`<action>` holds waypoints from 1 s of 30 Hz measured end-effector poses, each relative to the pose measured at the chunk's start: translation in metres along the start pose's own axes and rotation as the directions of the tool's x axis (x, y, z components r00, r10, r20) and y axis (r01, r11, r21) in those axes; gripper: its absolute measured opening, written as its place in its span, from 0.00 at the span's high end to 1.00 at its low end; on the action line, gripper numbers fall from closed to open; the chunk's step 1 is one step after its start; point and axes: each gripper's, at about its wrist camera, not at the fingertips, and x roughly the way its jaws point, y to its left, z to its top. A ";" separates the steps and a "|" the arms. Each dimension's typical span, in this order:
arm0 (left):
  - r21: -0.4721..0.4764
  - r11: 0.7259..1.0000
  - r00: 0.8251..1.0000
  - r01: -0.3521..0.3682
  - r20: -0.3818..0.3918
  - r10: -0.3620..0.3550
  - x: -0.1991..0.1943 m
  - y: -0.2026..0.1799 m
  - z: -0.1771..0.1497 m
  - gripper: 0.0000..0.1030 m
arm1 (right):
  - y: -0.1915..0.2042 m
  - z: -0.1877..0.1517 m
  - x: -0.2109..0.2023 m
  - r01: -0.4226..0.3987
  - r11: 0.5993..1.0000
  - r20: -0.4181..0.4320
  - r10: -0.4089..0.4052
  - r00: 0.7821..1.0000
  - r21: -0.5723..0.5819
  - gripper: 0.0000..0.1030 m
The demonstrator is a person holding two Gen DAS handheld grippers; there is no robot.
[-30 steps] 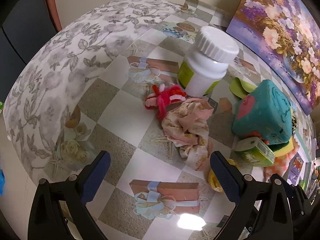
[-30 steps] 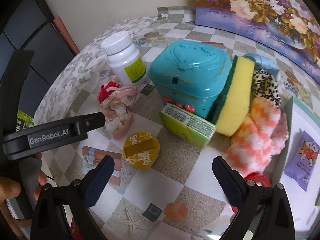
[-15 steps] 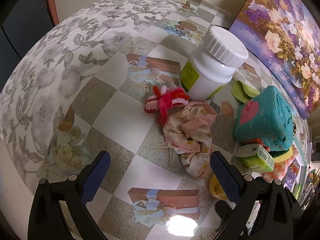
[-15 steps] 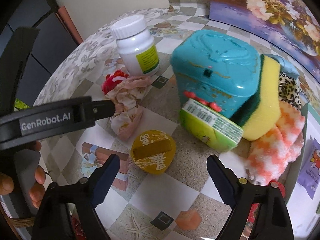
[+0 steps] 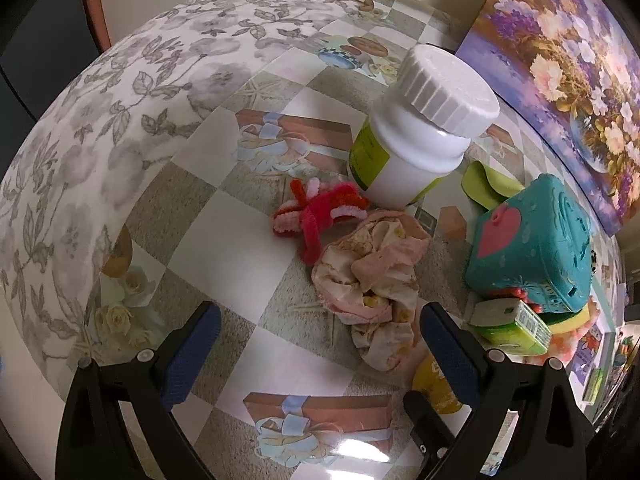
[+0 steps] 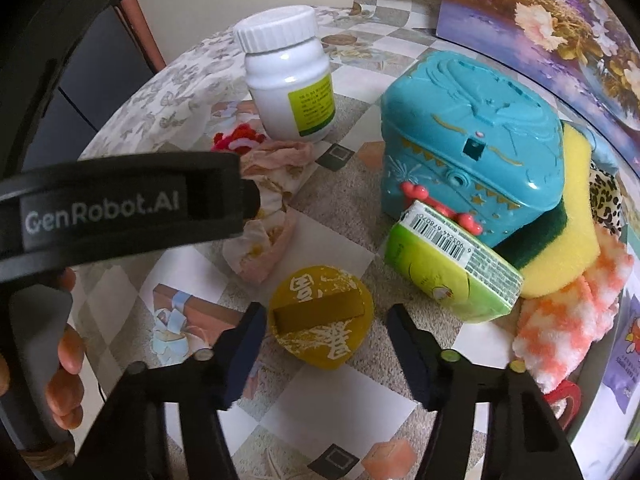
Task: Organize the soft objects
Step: 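Grasp the pink cloth with left tool while right tool grasps yellow round container, then carry the pink cloth with left tool while right tool carries yellow container to tray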
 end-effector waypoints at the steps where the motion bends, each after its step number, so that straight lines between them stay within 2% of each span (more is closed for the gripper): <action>1: 0.009 1.000 1.000 -0.008 0.002 0.008 0.002 -0.002 0.002 0.03 | 0.000 0.000 0.001 -0.002 1.000 -0.003 0.002 1.000 -0.001 0.38; 2: 0.014 1.000 1.000 -0.015 0.002 0.015 0.003 -0.005 0.003 0.04 | 0.000 0.000 0.001 -0.001 1.000 -0.002 0.001 1.000 -0.002 0.38; 4: 0.028 0.999 1.000 -0.021 -0.001 0.021 0.008 -0.010 0.007 0.04 | 0.001 0.001 0.001 -0.007 1.000 0.001 0.007 1.000 -0.005 0.46; 6: 0.036 0.999 1.000 -0.019 -0.003 0.019 0.011 -0.014 0.009 0.07 | 0.002 0.001 0.001 -0.011 1.000 0.003 0.011 1.000 -0.008 0.47; 8: 0.042 0.999 1.000 -0.018 -0.008 0.018 0.014 -0.019 0.010 0.16 | 0.004 0.001 0.002 -0.006 1.000 0.001 0.006 1.000 -0.015 0.47; 12: 0.043 0.999 1.000 -0.003 -0.024 0.004 0.023 -0.027 0.012 0.28 | -0.003 -0.001 -0.001 -0.016 1.000 -0.001 0.016 1.000 0.003 0.47; 14: 0.040 0.999 0.999 0.013 -0.030 -0.012 0.027 -0.030 0.012 0.41 | -0.007 -0.002 -0.003 -0.007 1.000 -0.003 0.007 1.000 0.010 0.47; 15: 0.042 0.999 0.999 0.019 -0.029 -0.018 0.027 -0.032 0.011 0.43 | -0.010 -0.003 -0.003 -0.008 1.000 -0.006 0.008 1.000 0.016 0.47; 17: 0.045 0.998 0.999 0.044 -0.027 -0.043 0.028 -0.037 0.008 0.59 | -0.014 -0.004 -0.004 -0.017 0.999 -0.007 0.017 1.000 0.033 0.47; 23: 0.032 0.995 0.995 0.094 -0.032 -0.093 0.034 -0.044 0.006 0.80 | -0.024 -0.007 -0.005 -0.008 0.998 -0.015 0.009 1.000 0.056 0.47; 26: 0.018 0.994 0.993 0.109 -0.037 -0.108 0.036 -0.047 0.003 0.85 | -0.030 -0.009 -0.009 -0.014 0.997 -0.011 0.015 1.000 0.076 0.47; 30: -0.013 0.991 0.991 0.130 -0.043 -0.130 0.034 -0.043 -0.001 0.87 | -0.036 -0.012 -0.016 -0.013 0.996 -0.001 0.013 1.000 0.083 0.47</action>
